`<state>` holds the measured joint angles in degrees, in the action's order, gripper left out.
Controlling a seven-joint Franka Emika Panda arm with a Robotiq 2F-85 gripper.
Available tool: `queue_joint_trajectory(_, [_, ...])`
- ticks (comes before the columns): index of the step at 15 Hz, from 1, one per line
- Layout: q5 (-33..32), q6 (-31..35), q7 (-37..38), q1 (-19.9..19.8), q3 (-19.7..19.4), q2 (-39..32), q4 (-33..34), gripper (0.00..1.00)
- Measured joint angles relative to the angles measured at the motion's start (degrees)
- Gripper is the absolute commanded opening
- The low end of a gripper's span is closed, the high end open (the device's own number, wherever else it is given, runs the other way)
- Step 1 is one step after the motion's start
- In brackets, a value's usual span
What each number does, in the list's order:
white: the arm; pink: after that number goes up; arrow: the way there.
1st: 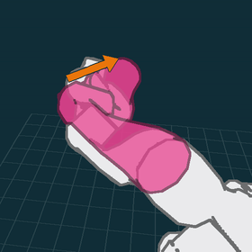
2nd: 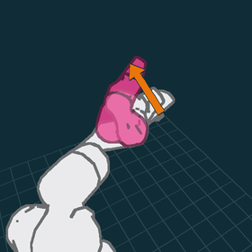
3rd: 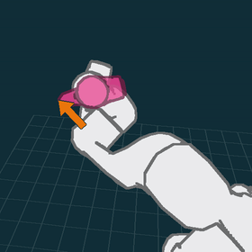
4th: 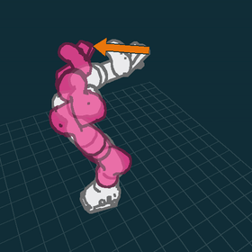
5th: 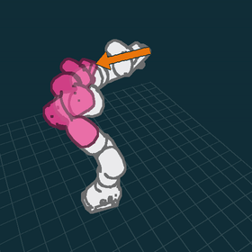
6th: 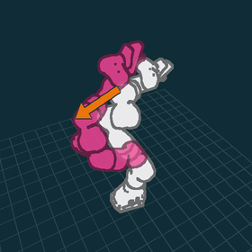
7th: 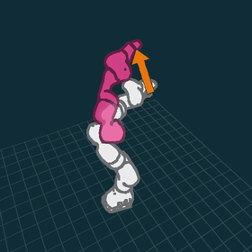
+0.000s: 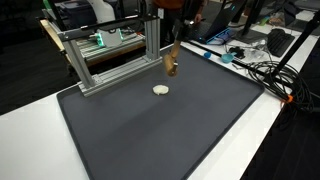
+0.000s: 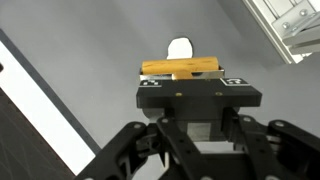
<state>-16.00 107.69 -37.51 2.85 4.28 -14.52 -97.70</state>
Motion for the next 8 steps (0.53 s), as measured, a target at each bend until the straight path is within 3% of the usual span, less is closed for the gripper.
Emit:
queue_joint_trajectory(6, [-0.83,3.95,-19.28,-2.79,-0.64,-0.46,-6.29,0.21])
queue_joint_trajectory(7, [-1.42,4.33,-22.46,-3.36,-0.86,-0.62,-7.26,0.46])
queue_joint_trajectory(8, [-1.93,4.9,-25.45,-3.82,-1.04,-0.88,-8.03,0.46])
